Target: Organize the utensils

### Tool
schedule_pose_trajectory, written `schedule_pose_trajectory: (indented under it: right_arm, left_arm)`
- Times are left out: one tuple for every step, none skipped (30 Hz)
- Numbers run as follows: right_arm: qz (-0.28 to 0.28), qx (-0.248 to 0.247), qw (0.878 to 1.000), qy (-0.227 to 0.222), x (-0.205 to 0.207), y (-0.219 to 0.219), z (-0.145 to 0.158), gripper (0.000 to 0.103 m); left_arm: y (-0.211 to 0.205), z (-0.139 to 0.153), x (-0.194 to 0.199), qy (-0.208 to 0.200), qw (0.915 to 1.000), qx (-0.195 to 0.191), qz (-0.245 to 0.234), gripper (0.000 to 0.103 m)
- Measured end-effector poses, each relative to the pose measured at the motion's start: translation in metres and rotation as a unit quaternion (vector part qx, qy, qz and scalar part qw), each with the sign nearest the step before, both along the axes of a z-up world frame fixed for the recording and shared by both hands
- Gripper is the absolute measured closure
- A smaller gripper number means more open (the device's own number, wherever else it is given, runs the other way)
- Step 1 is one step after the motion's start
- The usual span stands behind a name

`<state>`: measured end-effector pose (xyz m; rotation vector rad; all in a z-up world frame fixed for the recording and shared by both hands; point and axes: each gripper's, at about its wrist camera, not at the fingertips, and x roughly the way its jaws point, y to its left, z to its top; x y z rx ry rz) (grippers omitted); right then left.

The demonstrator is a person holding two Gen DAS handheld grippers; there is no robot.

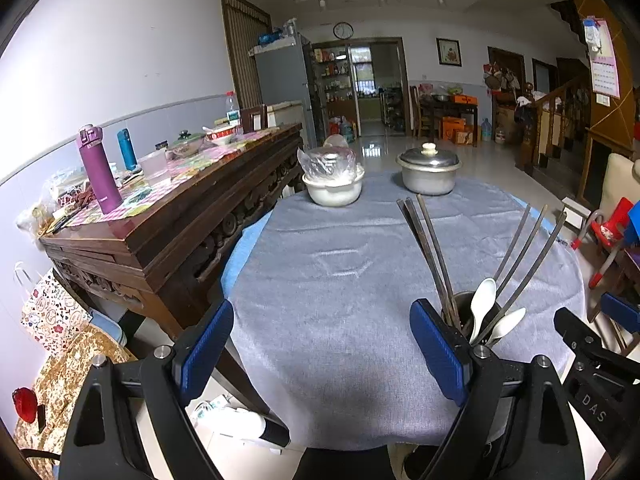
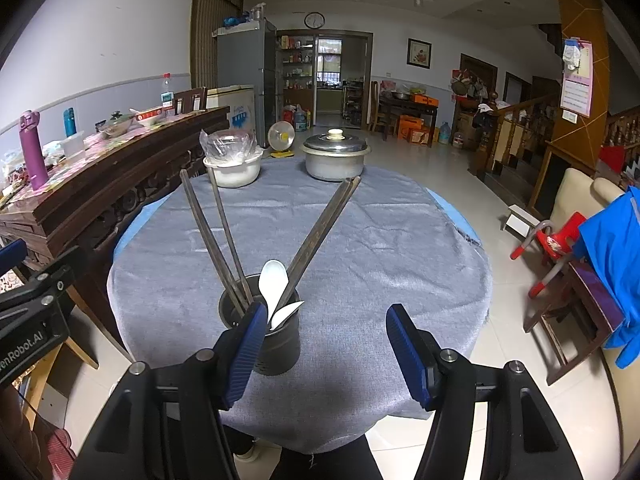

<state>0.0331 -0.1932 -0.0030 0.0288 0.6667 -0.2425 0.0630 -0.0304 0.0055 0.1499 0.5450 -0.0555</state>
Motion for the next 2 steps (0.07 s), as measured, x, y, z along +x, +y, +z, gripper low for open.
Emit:
schedule_pose_trajectory:
  right_arm:
    - [0.000, -0.001, 1.000, 0.000, 0.0002, 0.0000, -0.0004, 0.037]
    - [-0.001, -0.001, 1.000, 0.000, -0.0001, -0.0005, -0.0006, 0.037]
  left_arm:
    - [-0.0002, 0.0000, -0.0003, -0.004, 1.0000, 0.001, 0.000, 0.013]
    - [-0.0001, -0.0005, 0.0007, -0.003, 1.0000, 0.002, 0.002, 0.013]
